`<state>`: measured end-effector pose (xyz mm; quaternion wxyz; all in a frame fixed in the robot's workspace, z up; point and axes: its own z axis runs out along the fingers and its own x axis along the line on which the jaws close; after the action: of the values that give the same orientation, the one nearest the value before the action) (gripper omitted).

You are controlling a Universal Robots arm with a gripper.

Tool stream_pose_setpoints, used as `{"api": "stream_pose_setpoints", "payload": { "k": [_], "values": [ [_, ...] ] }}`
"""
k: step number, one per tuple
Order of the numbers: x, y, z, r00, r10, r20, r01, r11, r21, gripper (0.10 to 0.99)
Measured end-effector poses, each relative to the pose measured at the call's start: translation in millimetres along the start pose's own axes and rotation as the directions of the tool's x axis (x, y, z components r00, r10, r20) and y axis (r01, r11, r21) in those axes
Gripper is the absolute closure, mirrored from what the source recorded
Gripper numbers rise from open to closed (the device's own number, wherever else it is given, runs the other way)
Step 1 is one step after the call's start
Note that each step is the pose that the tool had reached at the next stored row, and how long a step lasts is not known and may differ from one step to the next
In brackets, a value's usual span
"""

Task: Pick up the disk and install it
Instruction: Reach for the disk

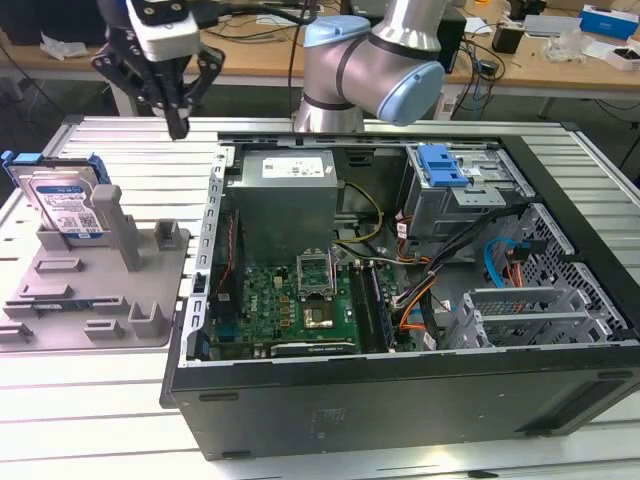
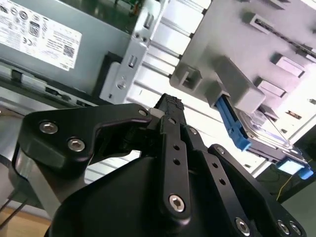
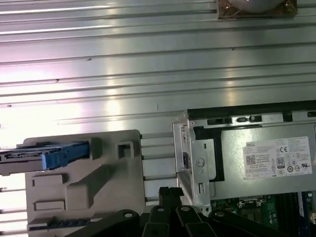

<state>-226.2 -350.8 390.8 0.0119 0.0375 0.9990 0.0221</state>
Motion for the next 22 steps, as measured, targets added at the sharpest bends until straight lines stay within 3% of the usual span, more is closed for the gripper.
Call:
{"api": "stream_pose_setpoints", "payload": {
  "k": [10,13,22],
  "values": [
    [49.4,11.8,0.2,1.0,0.0,-0.0004,0.0,1.0,0.0,0.98],
    [63.1,13.1,0.4,1.0,0.0,-0.0011,0.0,1.0,-0.001,0.98],
    [116.1,14.3,1.6,1.0,0.0,-0.0081,0.0,1.0,-0.001,0.98]
  ]
}}
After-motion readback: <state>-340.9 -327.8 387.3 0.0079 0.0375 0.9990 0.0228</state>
